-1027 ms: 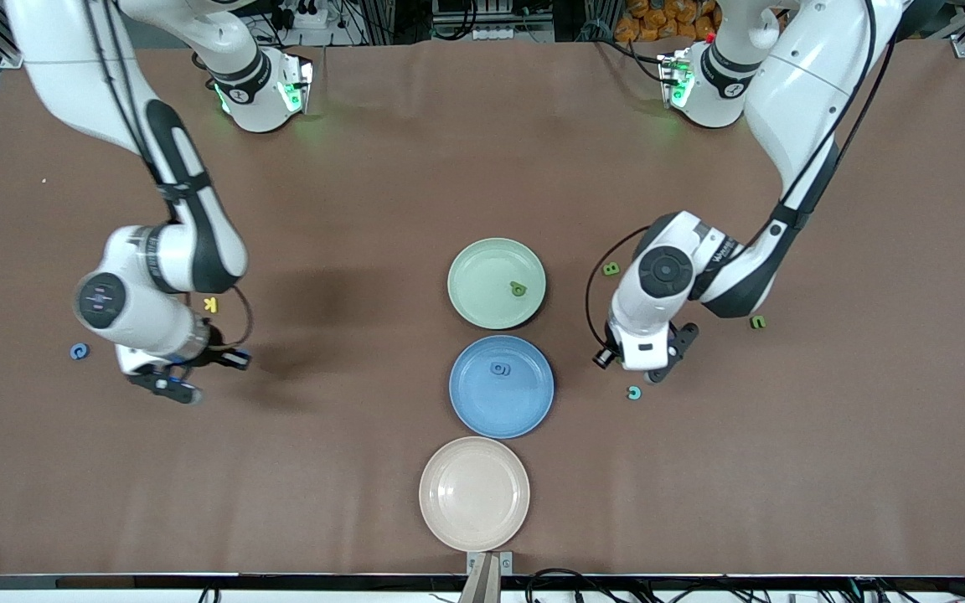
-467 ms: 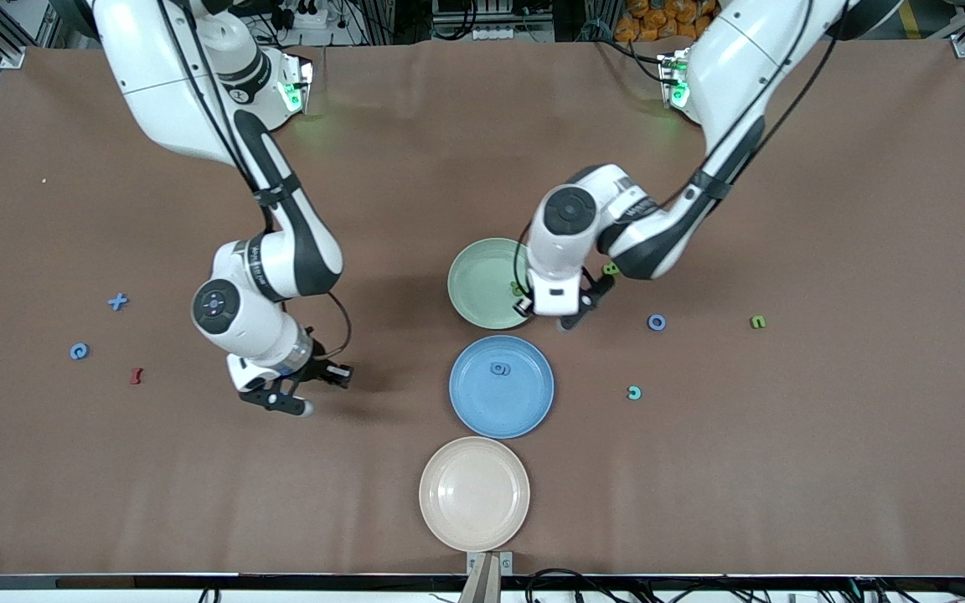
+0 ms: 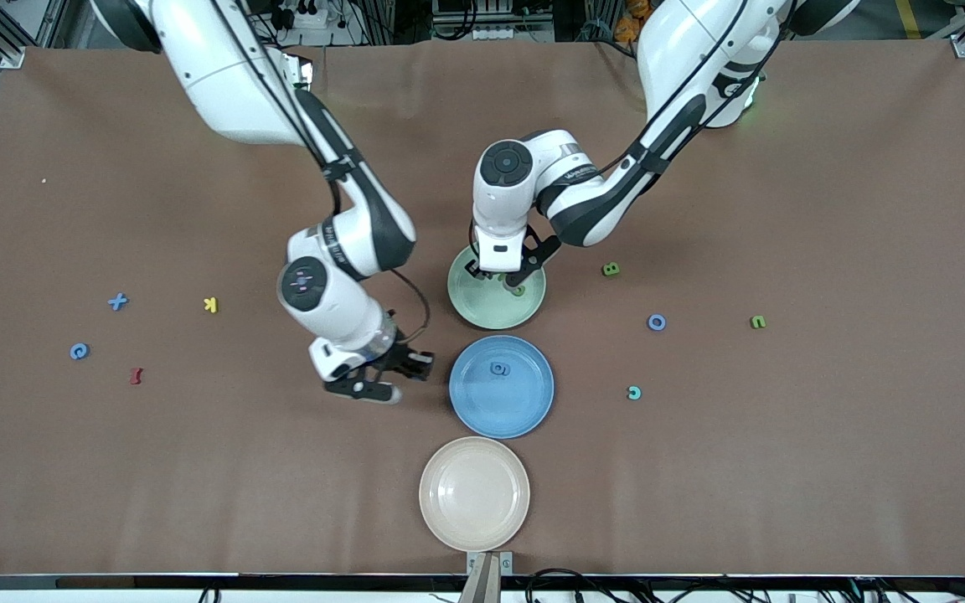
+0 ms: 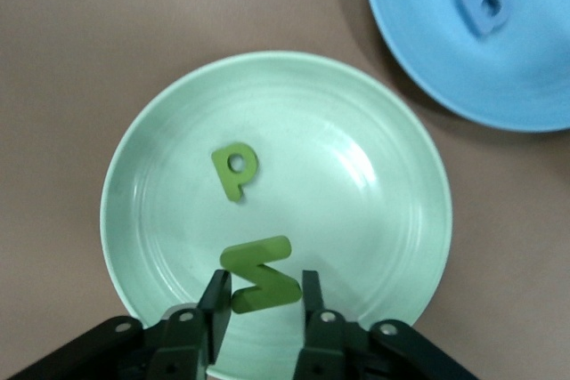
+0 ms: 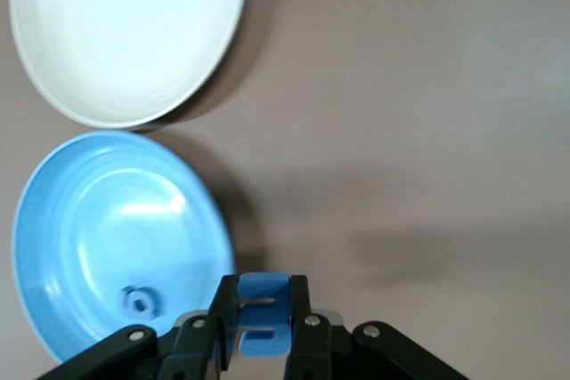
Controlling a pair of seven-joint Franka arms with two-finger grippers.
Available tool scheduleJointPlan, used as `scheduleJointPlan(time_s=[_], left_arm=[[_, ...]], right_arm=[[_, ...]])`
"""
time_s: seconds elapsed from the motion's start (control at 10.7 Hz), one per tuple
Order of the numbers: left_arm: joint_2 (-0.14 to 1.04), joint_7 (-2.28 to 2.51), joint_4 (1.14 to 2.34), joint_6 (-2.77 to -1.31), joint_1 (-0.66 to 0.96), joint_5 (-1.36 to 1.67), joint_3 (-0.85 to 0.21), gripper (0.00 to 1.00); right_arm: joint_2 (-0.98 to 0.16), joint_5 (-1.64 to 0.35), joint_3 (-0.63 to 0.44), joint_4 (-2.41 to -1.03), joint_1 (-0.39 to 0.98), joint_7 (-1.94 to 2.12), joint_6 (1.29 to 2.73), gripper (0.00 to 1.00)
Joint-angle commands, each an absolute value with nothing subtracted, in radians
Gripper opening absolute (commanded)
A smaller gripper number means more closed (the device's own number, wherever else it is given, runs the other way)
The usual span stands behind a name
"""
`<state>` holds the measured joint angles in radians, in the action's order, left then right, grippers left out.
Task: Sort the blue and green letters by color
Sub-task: 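Drop N on the green plate while the right gripper drops 3 on blue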
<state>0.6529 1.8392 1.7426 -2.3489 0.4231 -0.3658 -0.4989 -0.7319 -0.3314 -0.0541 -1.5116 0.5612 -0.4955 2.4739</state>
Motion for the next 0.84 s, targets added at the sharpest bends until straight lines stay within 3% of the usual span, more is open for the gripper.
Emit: scheduleJointPlan(time_s=[0.0,0.19,0.37,0.47,0.56,0.75], left_arm=[[0.669,1.847,1.720,-2.283,0.429,-0.383,-0.489,1.00],[0.661,1.844,1.721,-2.251,0.416,-0.383,-0.488,1.00],[0.655,1.798,1.730,-2.214,0.365,-0.403,-0.463,1.00],[0.655,1.770,1.746,-2.200,0.321,-0.454,-0.462,1.00],[0.646,1.772,1.767,-2.201,0.255,-0.528,-0.465,1.00],[0.597,1.743,1.839,-2.242,0.148,-0.577,-0.483,1.00]], right_arm=[[-0.837,-0.348,-0.049,-1.401,0.620,-0.525,2.567,0.00],[-0.873,-0.348,-0.015,-1.390,0.629,-0.525,2.701,0.00],[-0.890,-0.348,-0.009,-1.367,0.643,-0.566,2.738,0.00],[-0.890,-0.347,-0.009,-1.365,0.644,-0.612,2.738,0.90],[-0.888,-0.342,-0.009,-1.367,0.643,-0.609,2.728,1.00],[-0.887,-0.313,-0.011,-1.376,0.631,-0.597,2.711,1.00]])
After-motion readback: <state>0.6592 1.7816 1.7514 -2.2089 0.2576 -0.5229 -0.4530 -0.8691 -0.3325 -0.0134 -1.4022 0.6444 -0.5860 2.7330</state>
